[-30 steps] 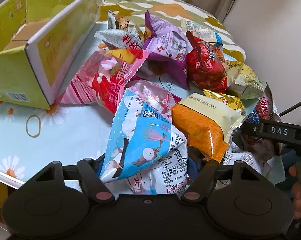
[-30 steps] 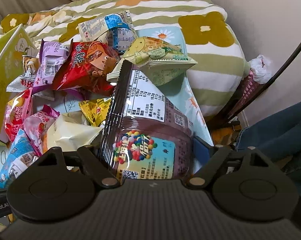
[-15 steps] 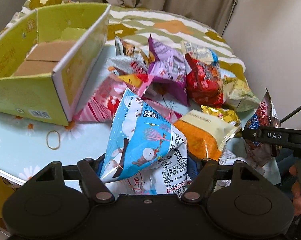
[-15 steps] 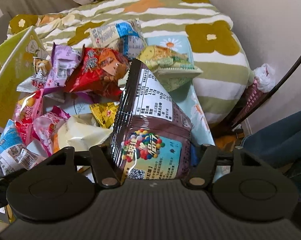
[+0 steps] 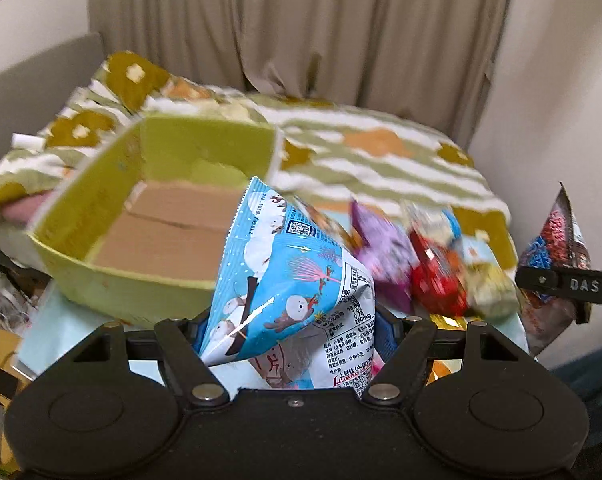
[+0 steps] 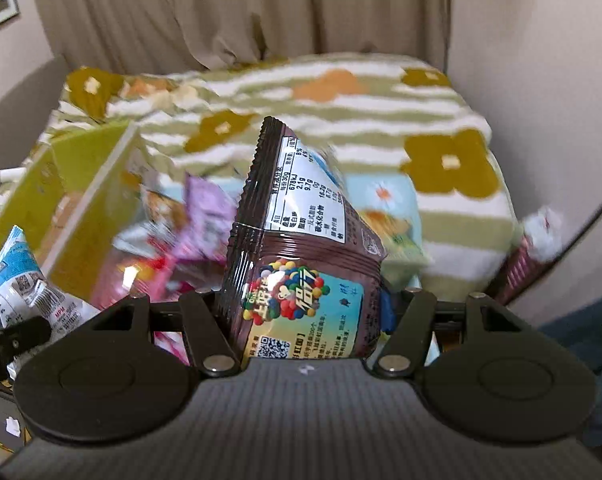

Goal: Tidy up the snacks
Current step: 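Carry both bags into the yellow box and open both tools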

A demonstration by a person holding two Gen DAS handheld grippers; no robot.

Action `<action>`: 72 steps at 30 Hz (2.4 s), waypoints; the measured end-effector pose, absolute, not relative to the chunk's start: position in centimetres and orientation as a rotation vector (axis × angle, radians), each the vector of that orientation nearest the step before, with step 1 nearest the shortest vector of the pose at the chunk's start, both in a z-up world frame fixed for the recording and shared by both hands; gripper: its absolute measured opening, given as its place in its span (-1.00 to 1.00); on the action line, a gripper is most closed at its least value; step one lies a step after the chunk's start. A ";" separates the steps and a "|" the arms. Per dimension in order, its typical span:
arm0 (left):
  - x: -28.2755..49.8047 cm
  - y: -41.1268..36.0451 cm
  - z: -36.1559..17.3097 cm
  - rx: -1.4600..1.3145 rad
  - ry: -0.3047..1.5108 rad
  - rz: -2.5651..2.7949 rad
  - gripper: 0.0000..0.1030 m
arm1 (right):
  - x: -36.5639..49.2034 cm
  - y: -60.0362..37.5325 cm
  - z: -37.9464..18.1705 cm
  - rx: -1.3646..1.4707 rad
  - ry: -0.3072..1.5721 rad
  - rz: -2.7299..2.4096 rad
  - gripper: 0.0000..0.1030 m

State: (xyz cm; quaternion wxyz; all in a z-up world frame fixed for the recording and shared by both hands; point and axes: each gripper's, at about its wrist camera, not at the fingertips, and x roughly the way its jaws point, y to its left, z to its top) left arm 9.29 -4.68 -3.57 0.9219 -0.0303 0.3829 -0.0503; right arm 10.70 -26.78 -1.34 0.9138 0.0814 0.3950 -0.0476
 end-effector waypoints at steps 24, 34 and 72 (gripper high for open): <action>27.4 12.6 -0.2 0.004 0.703 -0.138 0.50 | 27.0 -6.6 3.8 0.163 0.737 -0.024 0.50; 36.5 13.7 -5.4 -0.002 0.810 -0.222 0.71 | 34.2 -3.2 -0.2 0.256 0.830 -0.041 0.51; 32.7 16.8 -5.9 0.023 0.842 -0.023 0.96 | 41.3 -0.3 -6.6 0.186 0.951 0.101 1.00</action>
